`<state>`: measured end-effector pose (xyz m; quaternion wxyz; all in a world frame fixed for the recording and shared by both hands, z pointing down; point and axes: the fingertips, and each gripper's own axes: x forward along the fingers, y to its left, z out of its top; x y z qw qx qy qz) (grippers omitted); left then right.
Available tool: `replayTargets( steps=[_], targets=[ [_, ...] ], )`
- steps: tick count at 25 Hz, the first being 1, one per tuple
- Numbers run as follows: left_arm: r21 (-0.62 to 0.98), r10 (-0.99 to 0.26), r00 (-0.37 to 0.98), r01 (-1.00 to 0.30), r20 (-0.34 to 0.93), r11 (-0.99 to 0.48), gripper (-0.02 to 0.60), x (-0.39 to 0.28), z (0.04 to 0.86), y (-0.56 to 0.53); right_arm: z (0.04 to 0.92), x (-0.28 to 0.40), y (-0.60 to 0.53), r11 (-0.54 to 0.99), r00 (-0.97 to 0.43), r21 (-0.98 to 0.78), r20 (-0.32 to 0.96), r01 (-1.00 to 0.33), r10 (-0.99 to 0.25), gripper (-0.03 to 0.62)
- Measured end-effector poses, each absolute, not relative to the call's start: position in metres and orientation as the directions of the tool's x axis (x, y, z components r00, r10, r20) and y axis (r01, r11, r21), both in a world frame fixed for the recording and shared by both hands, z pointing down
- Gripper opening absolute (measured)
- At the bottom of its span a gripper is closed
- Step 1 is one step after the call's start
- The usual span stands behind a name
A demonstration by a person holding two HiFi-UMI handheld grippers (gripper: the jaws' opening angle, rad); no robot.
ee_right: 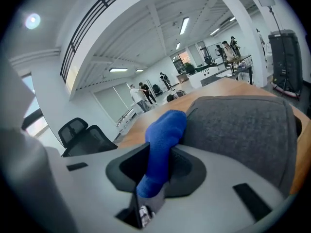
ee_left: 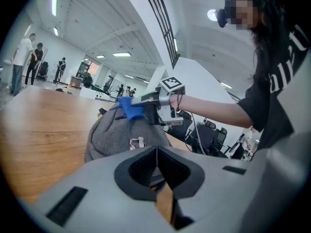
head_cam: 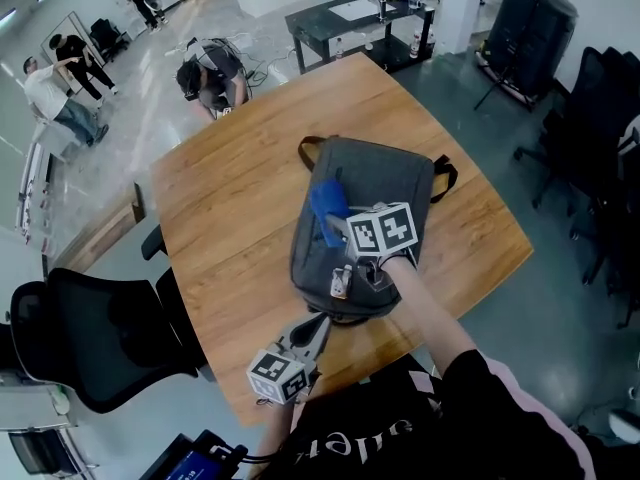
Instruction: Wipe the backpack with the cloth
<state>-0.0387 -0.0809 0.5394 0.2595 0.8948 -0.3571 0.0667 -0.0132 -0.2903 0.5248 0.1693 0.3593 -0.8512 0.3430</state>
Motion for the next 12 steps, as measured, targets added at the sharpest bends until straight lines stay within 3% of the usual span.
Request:
replayTargets(
  steps=[5, 12],
  targets=[
    [0.430, -0.583, 0.757, -0.650, 0.295, -0.627, 0.002, -0.025, 0.538, -0.088, 0.523, 0.049, -0.270, 0.499, -0.669, -0.447, 0.533, -0.742, -0.517, 0.087],
    [0.437, -0.540, 0.786, -0.617, 0.301, -0.655, 0.002, -0.008, 0.539, -0.089, 0.549, 0.150, -0.236, 0.370, -0.584, -0.454, 0.577, -0.811, -0.571, 0.087]
  ],
)
